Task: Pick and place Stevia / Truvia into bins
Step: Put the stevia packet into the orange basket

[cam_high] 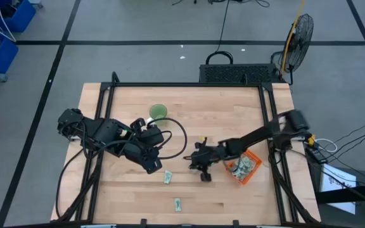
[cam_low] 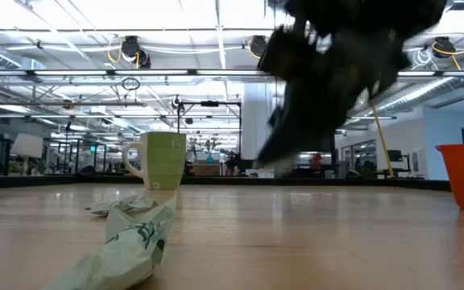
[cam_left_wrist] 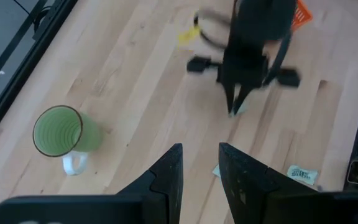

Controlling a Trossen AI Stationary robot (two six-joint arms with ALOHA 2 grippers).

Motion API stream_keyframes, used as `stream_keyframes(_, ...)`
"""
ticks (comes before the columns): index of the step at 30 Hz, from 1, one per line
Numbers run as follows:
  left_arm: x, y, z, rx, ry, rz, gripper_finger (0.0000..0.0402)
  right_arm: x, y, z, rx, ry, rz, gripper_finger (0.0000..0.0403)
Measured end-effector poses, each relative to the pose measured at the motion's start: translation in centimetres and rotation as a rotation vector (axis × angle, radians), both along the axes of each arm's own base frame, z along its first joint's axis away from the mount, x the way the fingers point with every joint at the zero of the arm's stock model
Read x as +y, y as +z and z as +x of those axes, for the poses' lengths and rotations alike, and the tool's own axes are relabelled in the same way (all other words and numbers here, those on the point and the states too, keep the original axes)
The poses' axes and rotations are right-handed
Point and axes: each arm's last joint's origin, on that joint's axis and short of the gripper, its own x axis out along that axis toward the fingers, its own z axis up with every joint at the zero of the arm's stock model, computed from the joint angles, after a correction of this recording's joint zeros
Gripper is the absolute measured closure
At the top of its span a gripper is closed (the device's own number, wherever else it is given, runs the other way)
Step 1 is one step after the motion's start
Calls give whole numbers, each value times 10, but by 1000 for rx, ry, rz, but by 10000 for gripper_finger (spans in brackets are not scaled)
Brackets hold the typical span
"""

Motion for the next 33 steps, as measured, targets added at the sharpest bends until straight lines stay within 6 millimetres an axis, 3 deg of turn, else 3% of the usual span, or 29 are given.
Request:
stream_keyframes(3,0,0,0,-1,1,2,295,-4,39,-19,19,-3,-3,394)
stream_keyframes(8,0,0,1,-14,11,0,295,-11,97,-74,82,-12,-22,383)
stream_keyframes(15,0,1,1,-39,79,-42,295,-10,126,-153,311,-123,13,384)
stream_keyframes(18,0,1,2,-58,94,-38,295,-10,127,-175,402,-179,-27,378)
stream_keyframes(23,0,3,5,-100,112,-23,295,-8,122,-194,513,-226,-60,363)
stream_keyframes(33,-3,8,12,-194,111,-44,295,-3,71,-212,672,-341,-52,354)
